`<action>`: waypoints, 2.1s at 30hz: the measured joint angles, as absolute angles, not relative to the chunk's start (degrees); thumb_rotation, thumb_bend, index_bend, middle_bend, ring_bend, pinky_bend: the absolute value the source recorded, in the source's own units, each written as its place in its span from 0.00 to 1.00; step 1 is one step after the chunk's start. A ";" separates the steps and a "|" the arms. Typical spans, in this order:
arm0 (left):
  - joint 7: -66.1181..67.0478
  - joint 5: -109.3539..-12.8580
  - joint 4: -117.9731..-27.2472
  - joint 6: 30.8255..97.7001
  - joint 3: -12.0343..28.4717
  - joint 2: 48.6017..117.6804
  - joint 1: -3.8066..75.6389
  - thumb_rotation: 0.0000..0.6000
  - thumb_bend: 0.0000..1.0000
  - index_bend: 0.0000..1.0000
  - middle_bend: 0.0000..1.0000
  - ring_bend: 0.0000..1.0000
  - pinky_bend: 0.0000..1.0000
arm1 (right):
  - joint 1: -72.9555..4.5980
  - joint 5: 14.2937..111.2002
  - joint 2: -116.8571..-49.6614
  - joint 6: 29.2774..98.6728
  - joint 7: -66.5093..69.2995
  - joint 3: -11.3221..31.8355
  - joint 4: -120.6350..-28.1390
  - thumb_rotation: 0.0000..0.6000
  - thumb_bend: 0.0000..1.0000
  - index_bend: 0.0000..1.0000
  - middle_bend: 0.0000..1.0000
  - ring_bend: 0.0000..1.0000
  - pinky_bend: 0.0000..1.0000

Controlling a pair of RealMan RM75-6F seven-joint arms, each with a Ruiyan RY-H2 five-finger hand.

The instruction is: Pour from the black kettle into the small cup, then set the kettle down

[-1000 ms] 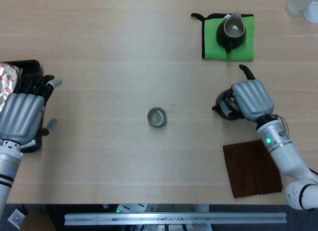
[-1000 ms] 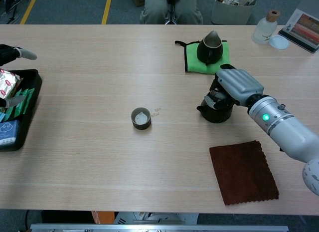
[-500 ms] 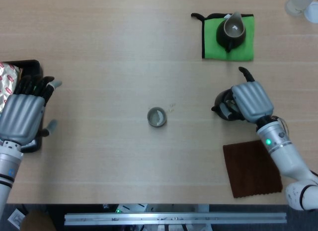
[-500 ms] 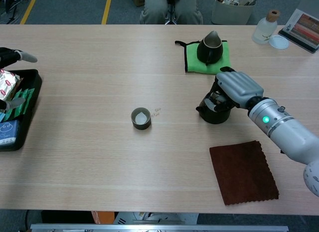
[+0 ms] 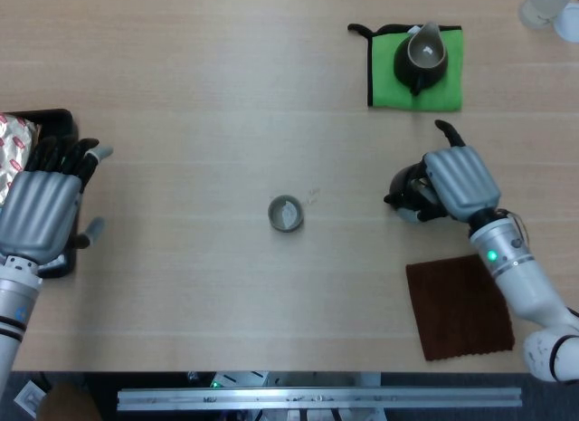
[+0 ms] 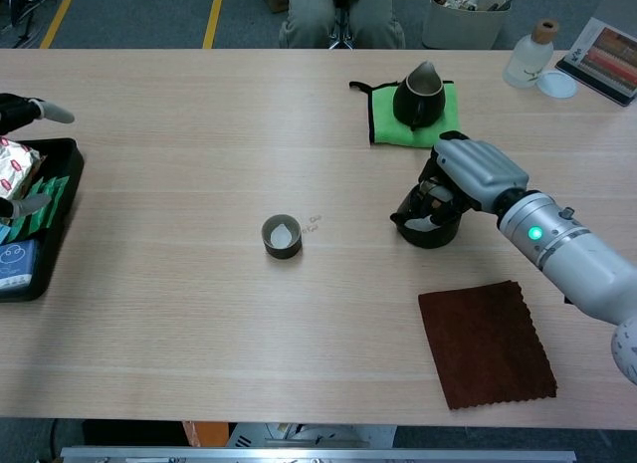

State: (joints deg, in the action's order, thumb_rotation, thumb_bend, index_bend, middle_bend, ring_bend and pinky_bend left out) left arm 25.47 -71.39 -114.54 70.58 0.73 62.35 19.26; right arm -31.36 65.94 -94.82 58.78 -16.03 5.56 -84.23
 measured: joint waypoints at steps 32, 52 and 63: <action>26.01 -70.68 -114.99 70.45 0.54 62.16 19.41 1.00 0.27 0.14 0.13 0.09 0.09 | -32.34 63.80 -91.82 55.84 -19.67 5.57 -86.83 0.78 0.00 0.80 0.56 0.41 0.00; 25.77 -70.51 -114.75 70.32 0.49 62.20 19.47 1.00 0.27 0.14 0.13 0.09 0.09 | -33.39 62.24 -89.92 55.28 -21.47 5.65 -88.47 0.79 0.00 0.80 0.44 0.29 0.00; 25.62 -70.37 -114.57 70.22 0.47 62.29 19.51 1.00 0.27 0.14 0.13 0.09 0.09 | -33.94 63.41 -89.42 56.06 -23.71 4.99 -88.18 0.79 0.00 0.80 0.41 0.23 0.00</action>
State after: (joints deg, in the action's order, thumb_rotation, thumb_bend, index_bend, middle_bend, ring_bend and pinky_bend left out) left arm 25.62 -70.37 -114.57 70.22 0.47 62.29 19.51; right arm -33.94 63.41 -89.42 56.06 -23.71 4.99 -88.18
